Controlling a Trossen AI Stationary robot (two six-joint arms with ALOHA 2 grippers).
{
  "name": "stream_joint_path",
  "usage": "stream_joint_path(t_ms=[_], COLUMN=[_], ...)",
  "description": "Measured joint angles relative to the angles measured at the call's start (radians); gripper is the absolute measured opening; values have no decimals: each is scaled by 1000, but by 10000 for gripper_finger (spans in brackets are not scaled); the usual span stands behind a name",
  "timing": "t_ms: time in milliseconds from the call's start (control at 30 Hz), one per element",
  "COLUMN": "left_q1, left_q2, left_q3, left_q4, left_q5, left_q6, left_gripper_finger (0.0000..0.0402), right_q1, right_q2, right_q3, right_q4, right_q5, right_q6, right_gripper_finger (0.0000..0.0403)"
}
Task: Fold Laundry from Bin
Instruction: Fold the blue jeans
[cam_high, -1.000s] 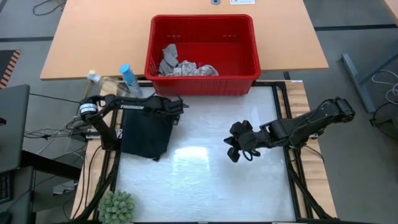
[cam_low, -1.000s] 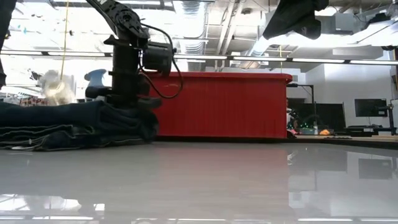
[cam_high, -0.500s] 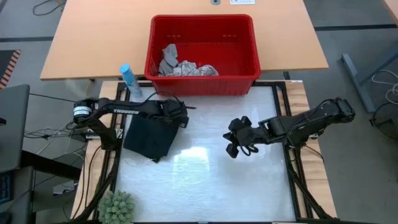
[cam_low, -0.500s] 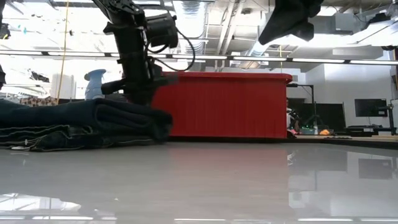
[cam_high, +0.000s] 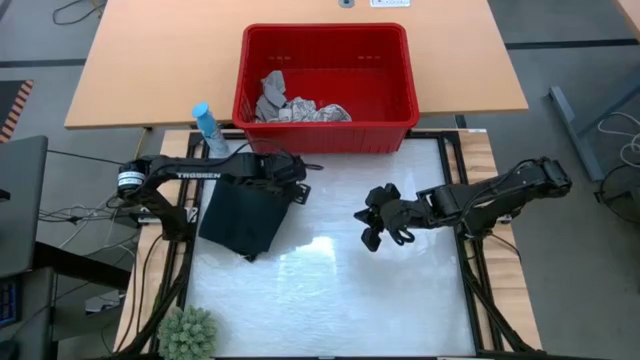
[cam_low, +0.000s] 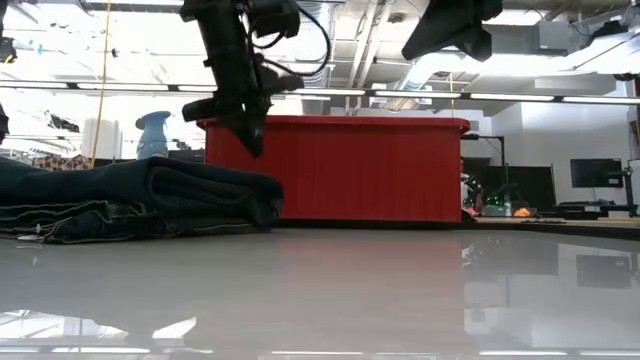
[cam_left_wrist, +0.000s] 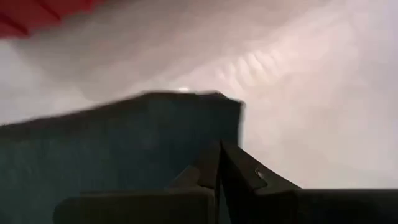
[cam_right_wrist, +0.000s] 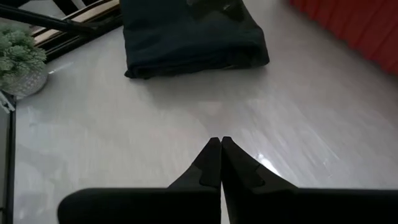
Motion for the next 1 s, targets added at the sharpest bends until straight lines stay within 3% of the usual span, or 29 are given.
stream_joint_path(t_ms=[133, 300, 533, 733, 1000], left_q1=[-33, -71, -39, 63, 206], left_q2=[-1, 1, 3, -1, -28], left_q3=[17, -61, -220, -340, -386], left_q4=[-42, -80, 24, 61, 109], left_q5=[160, 80, 73, 43, 9], left_q6=[27, -21, -46, -117, -28], left_gripper_finger=[0, 0, 0, 0, 0], right_q1=[10, 18, 20, 13, 13], right_q2=[0, 0, 0, 0, 0], right_q3=[0, 0, 0, 1, 1], right_q4=[-1, -2, -4, -7, -8], right_q5=[0, -1, -1, 0, 3], right_q6=[0, 5, 4, 21, 54], right_gripper_finger=[29, 29, 29, 29, 29])
